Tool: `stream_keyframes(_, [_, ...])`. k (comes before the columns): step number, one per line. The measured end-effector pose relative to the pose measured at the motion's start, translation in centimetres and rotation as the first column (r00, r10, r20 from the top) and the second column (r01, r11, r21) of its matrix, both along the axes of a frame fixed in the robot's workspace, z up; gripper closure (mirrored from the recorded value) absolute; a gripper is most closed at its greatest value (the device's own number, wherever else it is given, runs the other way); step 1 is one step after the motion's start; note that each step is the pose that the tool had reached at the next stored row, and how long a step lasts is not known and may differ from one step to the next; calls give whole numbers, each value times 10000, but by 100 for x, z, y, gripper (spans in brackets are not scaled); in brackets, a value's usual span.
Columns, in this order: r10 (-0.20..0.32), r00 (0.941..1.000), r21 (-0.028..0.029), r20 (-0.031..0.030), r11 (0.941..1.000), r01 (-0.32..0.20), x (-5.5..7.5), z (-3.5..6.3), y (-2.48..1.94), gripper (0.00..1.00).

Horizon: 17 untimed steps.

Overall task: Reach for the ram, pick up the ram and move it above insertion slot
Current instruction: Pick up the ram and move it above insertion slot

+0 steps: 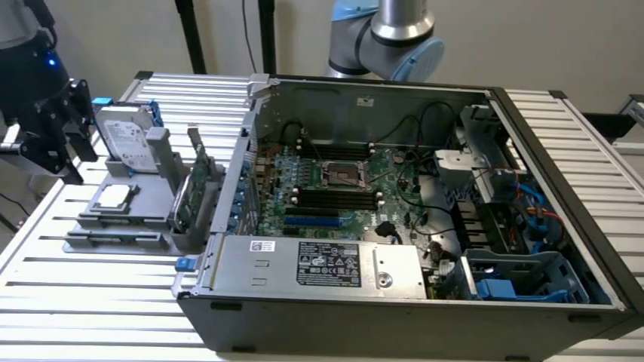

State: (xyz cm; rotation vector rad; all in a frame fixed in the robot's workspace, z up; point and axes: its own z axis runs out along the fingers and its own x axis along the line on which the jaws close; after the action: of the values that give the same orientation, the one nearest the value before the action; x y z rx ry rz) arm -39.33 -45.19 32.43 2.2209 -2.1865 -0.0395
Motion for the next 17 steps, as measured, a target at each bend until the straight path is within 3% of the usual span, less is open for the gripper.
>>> stream_keyframes(17, [-39,10000,0,-1,10000,39,3,-307,0,52])
